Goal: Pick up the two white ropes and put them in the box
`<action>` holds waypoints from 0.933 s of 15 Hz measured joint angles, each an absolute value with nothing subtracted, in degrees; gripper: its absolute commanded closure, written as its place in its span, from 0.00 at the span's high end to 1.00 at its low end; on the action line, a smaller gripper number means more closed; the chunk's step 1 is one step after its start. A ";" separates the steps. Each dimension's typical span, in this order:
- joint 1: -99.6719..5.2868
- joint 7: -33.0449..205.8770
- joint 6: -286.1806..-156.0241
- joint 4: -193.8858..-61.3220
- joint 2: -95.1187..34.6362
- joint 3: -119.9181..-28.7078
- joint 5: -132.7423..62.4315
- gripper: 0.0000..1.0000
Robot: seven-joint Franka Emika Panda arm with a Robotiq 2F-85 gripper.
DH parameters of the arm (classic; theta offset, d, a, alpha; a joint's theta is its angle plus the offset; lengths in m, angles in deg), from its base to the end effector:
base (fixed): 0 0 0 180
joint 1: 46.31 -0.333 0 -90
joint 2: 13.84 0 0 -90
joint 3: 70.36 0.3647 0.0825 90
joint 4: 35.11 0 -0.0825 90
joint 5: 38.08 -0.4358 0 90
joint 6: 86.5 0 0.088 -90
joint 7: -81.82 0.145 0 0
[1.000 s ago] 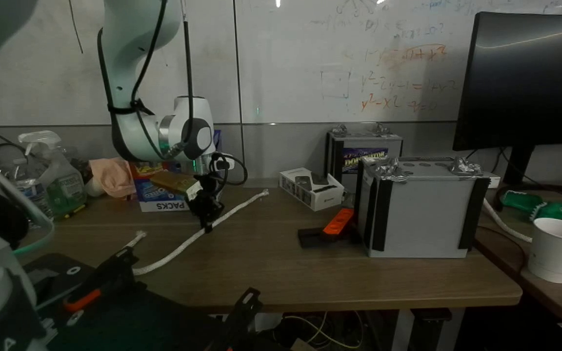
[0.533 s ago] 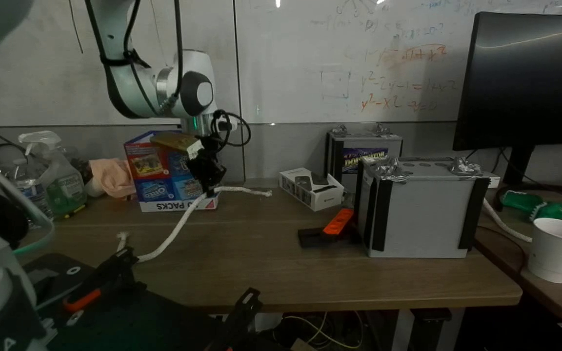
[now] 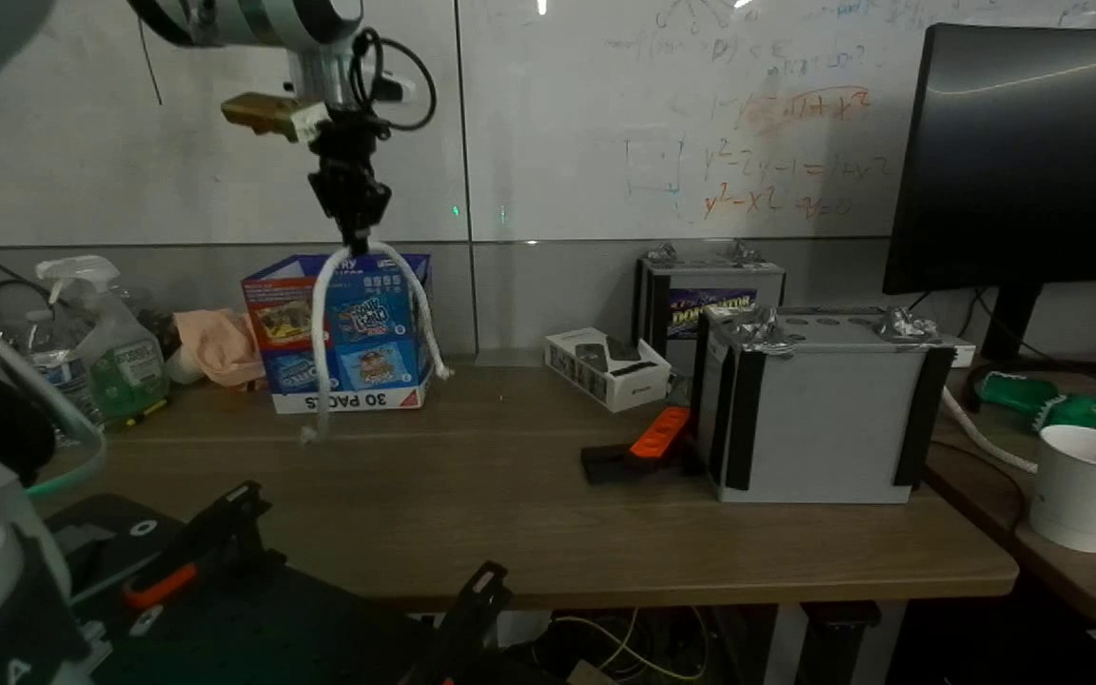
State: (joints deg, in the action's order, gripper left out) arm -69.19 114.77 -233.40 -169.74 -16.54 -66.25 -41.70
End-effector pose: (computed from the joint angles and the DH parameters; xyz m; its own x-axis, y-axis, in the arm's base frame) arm 0.5046 0.2575 0.3006 0.9806 -0.1601 0.1134 -0.1453 -0.9810 -0.1285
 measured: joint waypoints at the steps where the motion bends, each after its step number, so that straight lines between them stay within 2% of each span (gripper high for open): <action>1: -68.67 116.61 -231.32 -169.44 -13.80 -64.93 -41.70 0.12; 8: -65.57 130.02 -216.35 -160.87 0.90 -56.30 -42.52 0.14; 14: -62.89 142.64 -208.74 -145.24 3.47 -52.65 -44.33 0.13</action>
State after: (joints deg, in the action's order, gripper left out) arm -62.89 142.64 -208.74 -145.24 3.47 -52.65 -44.33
